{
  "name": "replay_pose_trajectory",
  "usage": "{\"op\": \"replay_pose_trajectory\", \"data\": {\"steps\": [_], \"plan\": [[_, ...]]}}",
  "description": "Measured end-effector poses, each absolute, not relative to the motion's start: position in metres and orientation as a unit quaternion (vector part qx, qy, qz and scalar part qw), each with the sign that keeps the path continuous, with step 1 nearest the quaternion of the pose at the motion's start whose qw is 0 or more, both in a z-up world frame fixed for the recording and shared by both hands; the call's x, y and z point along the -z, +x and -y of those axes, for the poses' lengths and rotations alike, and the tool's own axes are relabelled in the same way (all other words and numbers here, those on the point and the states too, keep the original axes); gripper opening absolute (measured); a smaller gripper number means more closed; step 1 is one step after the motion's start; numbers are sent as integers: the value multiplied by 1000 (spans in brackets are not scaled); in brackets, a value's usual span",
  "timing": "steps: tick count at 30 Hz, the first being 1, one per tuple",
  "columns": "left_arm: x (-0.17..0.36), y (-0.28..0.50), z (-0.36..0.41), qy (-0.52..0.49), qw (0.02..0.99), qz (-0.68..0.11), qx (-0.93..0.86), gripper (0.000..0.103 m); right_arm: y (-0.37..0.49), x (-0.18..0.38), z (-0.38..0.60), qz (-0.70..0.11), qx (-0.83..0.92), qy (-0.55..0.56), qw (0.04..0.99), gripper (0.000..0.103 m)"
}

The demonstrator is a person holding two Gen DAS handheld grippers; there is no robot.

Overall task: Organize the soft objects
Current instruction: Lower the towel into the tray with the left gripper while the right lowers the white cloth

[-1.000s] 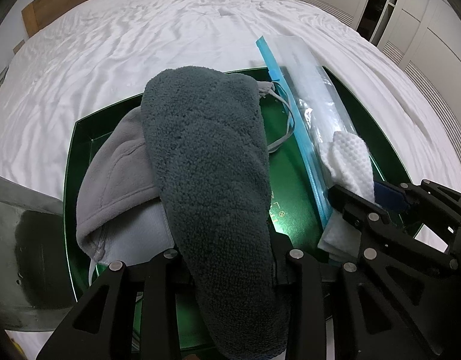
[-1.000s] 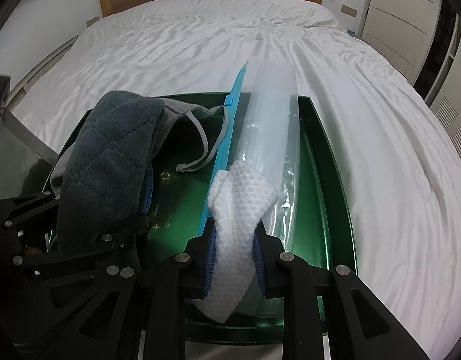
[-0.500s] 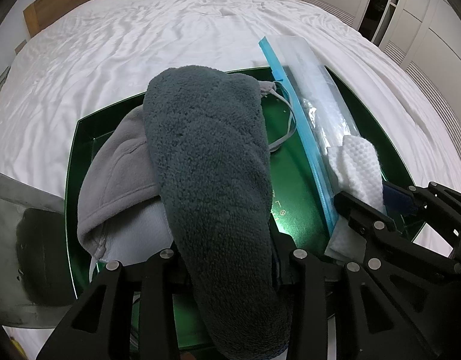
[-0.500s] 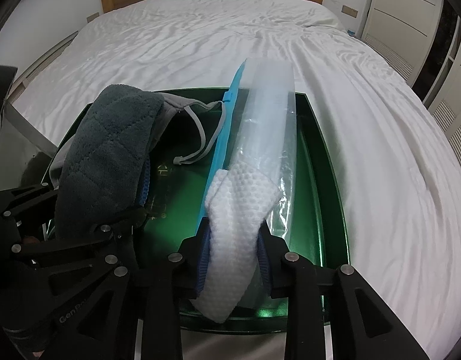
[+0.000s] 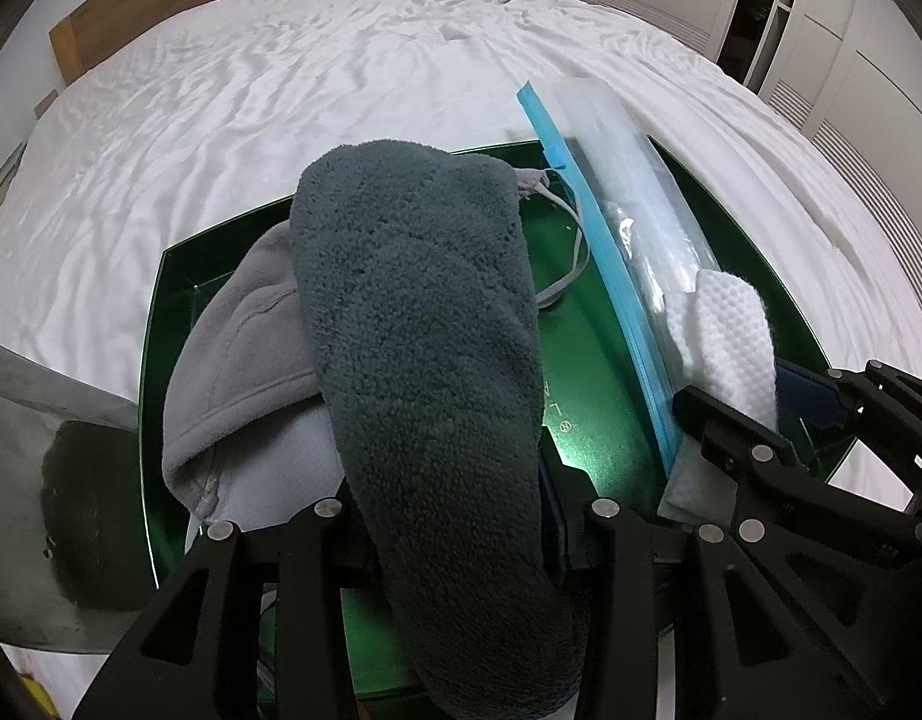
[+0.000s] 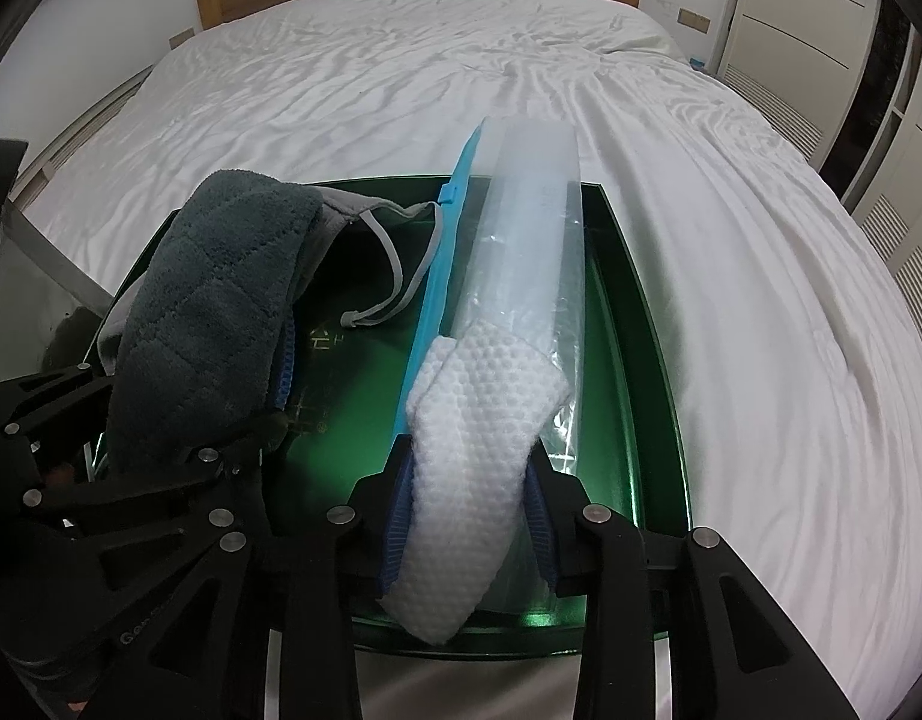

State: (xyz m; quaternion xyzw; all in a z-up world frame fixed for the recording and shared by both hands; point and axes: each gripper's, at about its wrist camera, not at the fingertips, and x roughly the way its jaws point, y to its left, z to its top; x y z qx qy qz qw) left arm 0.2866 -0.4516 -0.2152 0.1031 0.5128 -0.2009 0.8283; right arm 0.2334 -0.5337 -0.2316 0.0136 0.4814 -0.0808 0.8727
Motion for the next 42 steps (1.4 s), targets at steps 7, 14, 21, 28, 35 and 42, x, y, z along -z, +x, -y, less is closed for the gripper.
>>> {"op": "replay_pose_trajectory", "data": {"steps": [7,14,21,28,35,42], "plan": [[210,282,450,108,836,-501,195,38,233,231,534,-481,82,11,873,34],[203,280,445,114,845,-487,188,42,231,229,534,-479,87,12,874,38],[198,275,441,113,849,-482,187,43,230,226,533,-479,87,10,874,40],[195,272,441,116,850,-479,185,43,230,224,534,-478,86,9,874,40],[191,268,444,119,853,-474,182,43,229,223,535,-477,86,10,875,41],[183,264,444,117,858,-465,181,43,225,218,534,-470,84,9,878,43]]}}
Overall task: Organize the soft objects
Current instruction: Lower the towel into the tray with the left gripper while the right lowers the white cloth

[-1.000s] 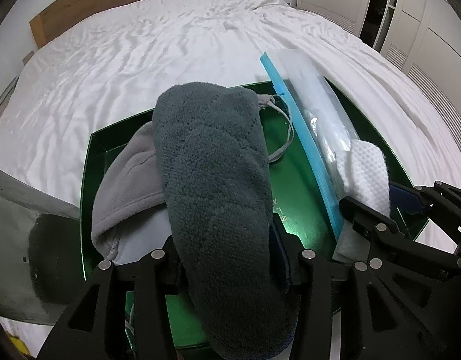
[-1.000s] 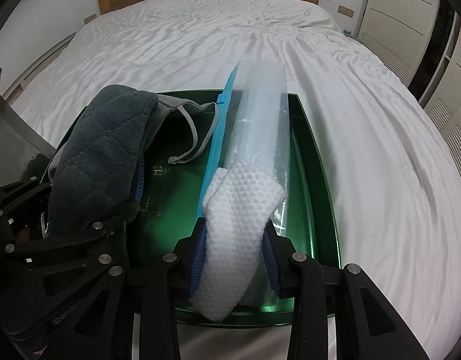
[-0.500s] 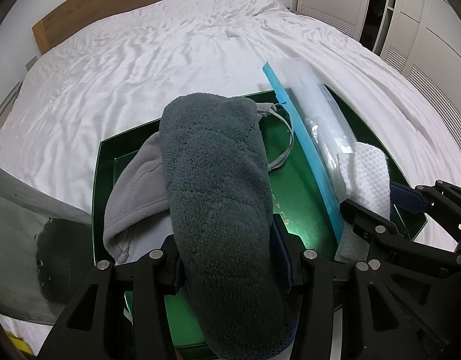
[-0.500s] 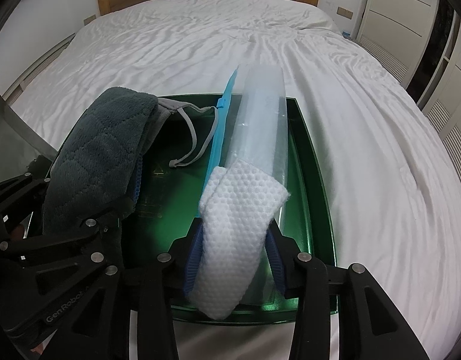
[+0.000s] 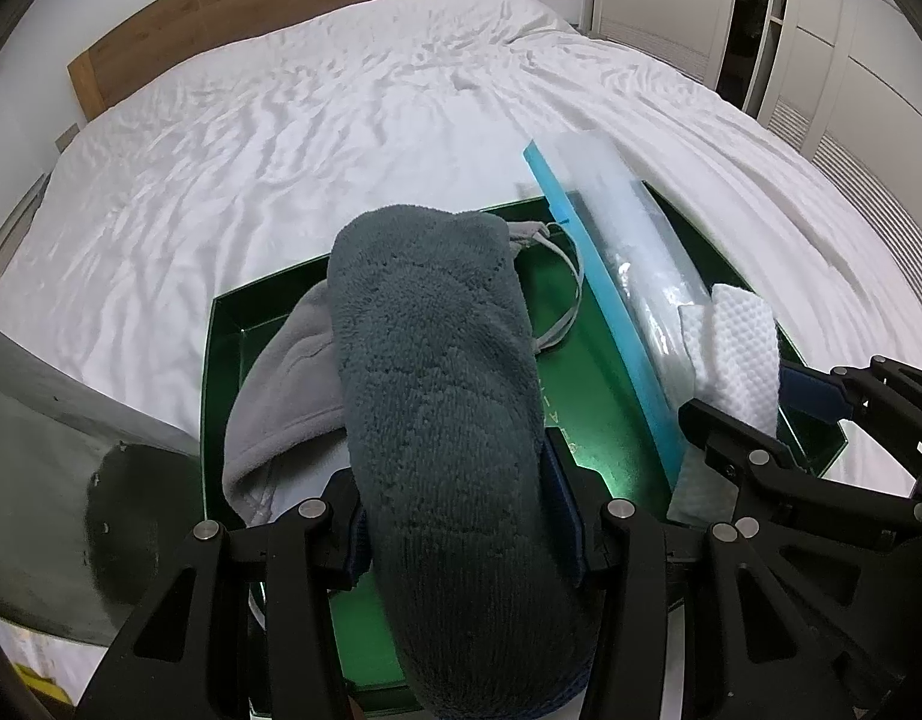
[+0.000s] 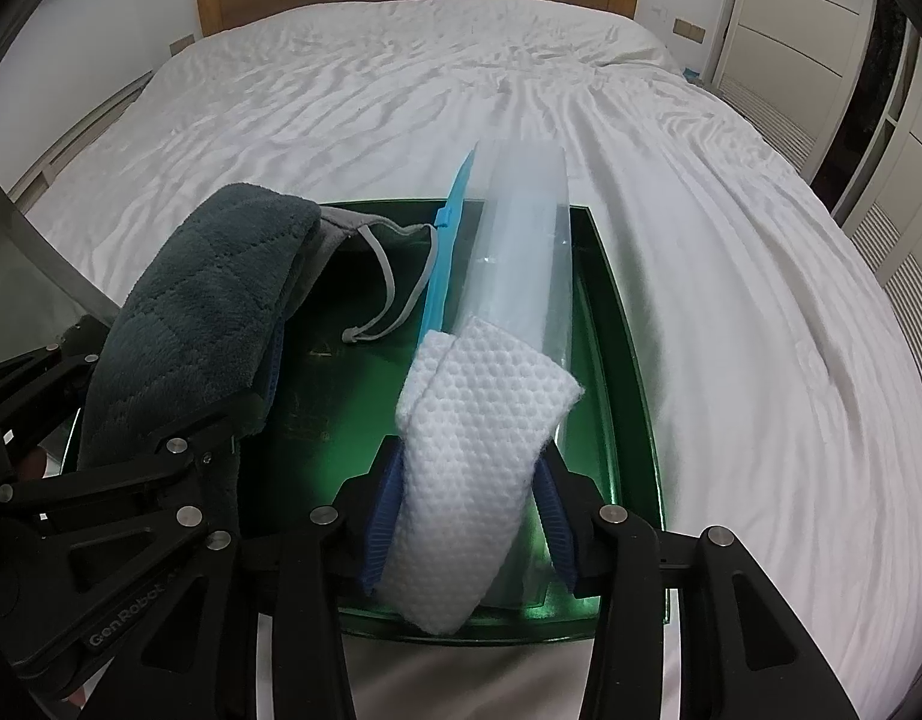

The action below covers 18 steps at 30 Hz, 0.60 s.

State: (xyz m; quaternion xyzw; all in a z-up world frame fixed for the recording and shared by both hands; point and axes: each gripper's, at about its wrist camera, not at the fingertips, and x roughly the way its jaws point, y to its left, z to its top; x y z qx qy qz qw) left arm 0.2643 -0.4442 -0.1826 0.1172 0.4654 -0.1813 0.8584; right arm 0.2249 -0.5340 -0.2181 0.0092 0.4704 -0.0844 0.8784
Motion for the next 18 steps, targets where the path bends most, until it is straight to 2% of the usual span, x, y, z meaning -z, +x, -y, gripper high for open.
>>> {"op": "replay_pose_trajectory", "data": {"steps": [6,11,18], "plan": [[176,262,442,121,863,-457,177,43,219,210,534,-463,82,12,882,45],[173,261,441,124,863,-456,176,43,214,202,535,-455,80,22,886,52],[172,261,440,125,864,-455,176,43,209,197,534,-453,81,18,888,53]]}}
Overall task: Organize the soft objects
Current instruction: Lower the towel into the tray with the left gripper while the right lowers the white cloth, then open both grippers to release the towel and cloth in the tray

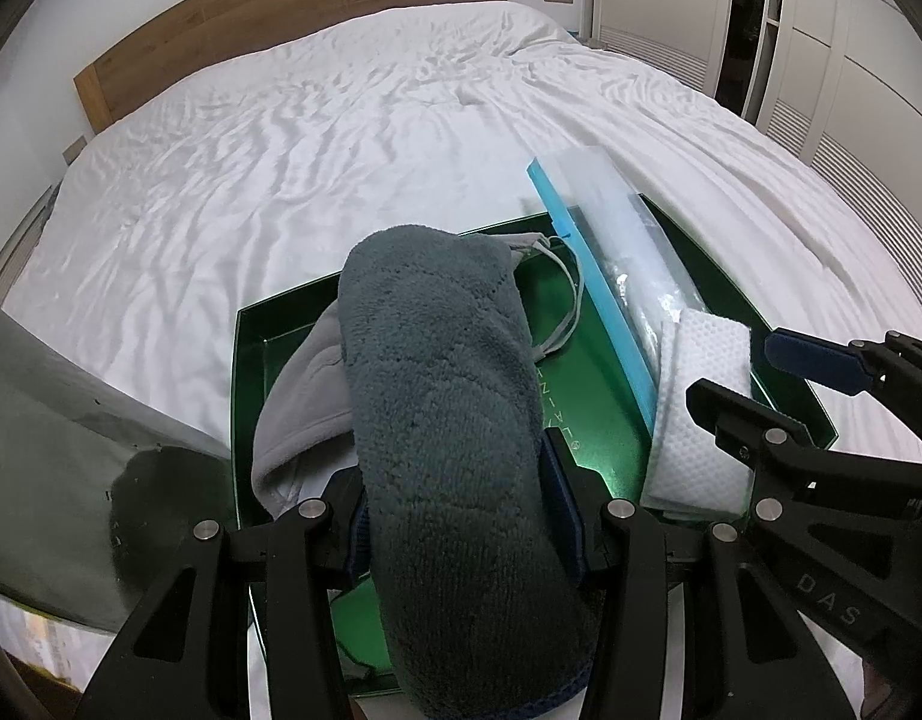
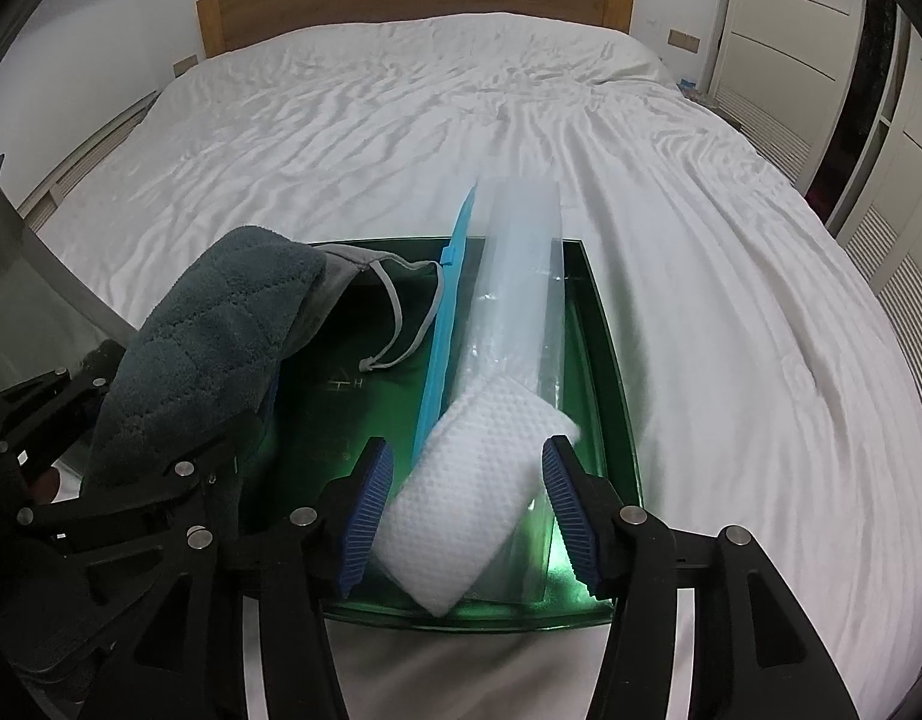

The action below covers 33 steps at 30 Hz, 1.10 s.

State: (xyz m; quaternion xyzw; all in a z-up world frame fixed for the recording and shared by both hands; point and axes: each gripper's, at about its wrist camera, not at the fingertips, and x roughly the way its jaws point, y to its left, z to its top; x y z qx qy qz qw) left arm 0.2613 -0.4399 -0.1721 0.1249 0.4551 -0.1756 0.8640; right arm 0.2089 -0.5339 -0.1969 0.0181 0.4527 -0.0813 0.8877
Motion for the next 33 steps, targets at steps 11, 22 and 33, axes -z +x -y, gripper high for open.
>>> {"op": "replay_pose_trajectory", "data": {"steps": [11,22,33], "plan": [[173,261,441,124,864,-455,175,43,213,200,537,-458,82,20,885,53],[171,258,439,123,867,-452,171,48,210,195,534,-454,89,14,886,58],[153,246,436,117,872,-441,178,50,191,176,532,-439,107,8,892,64]]}}
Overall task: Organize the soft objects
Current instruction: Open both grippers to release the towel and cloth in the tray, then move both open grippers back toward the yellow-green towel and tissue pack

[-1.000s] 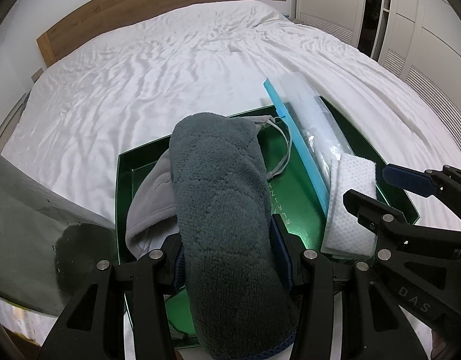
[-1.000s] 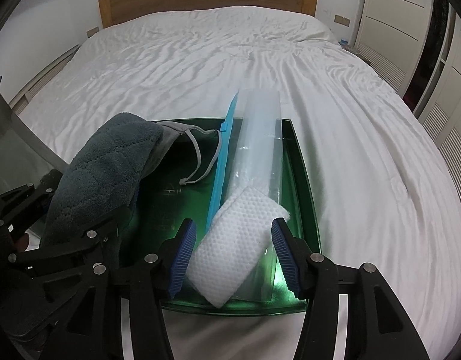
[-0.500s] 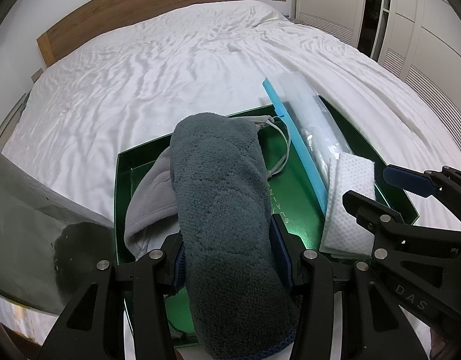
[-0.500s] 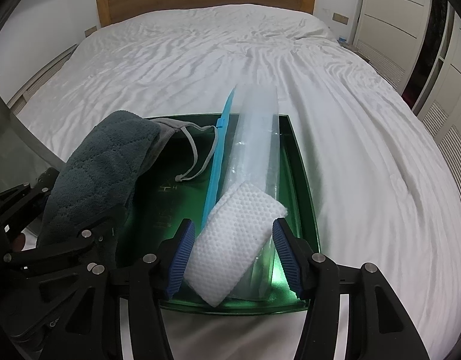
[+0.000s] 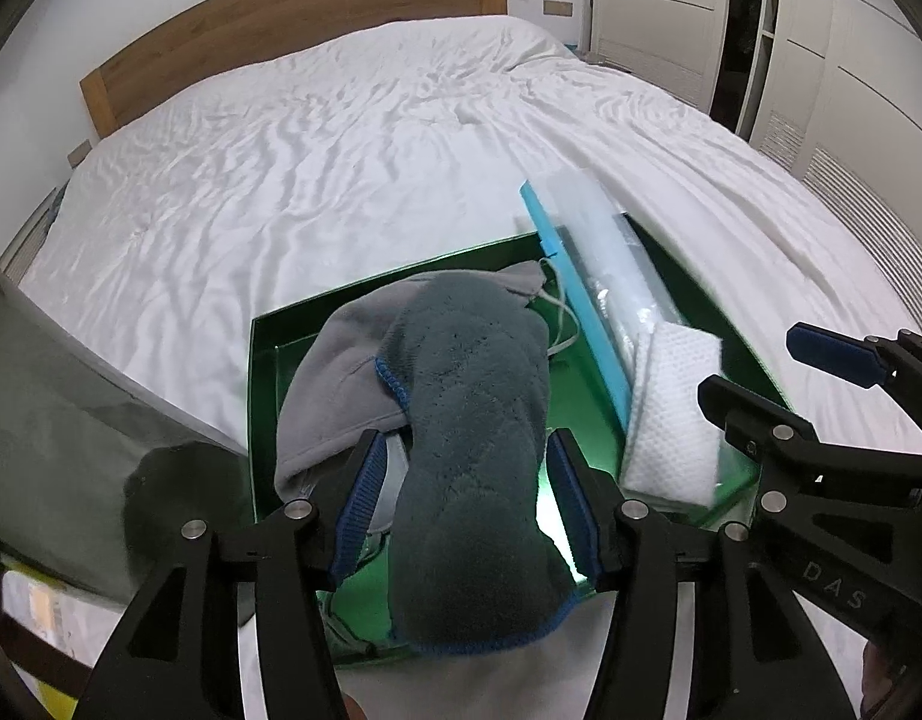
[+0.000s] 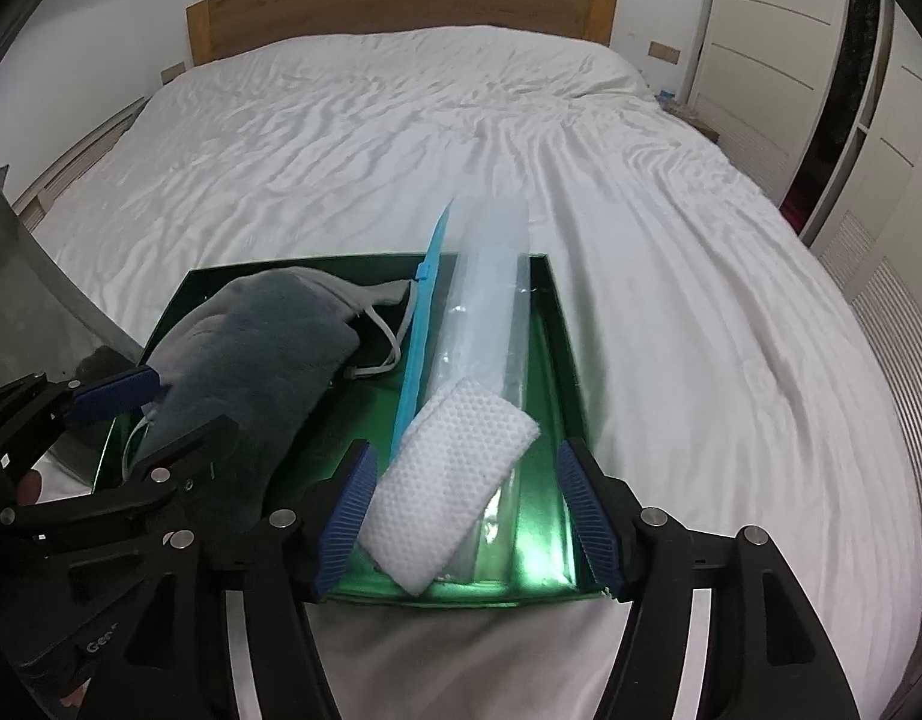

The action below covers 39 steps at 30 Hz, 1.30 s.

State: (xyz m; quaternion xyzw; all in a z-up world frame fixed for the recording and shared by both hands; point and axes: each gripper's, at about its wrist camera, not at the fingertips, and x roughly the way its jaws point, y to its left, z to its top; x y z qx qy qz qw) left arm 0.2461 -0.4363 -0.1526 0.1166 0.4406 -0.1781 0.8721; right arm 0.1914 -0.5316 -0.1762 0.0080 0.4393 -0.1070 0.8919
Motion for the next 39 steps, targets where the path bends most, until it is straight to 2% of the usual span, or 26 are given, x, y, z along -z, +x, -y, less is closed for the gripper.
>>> {"op": "replay_pose_trajectory", "data": {"steps": [14,29,39], "plan": [[115,226,423,110,882,-420,184,56,146,135,509,-421,124,-6,898,71],[75,237,397,90,888,-412,183,56,127,111,503,-401,127,8,907,71],[61,191,376,73,885,-410,208,56,102,105,494,-399,132,-13,907,71]]}}
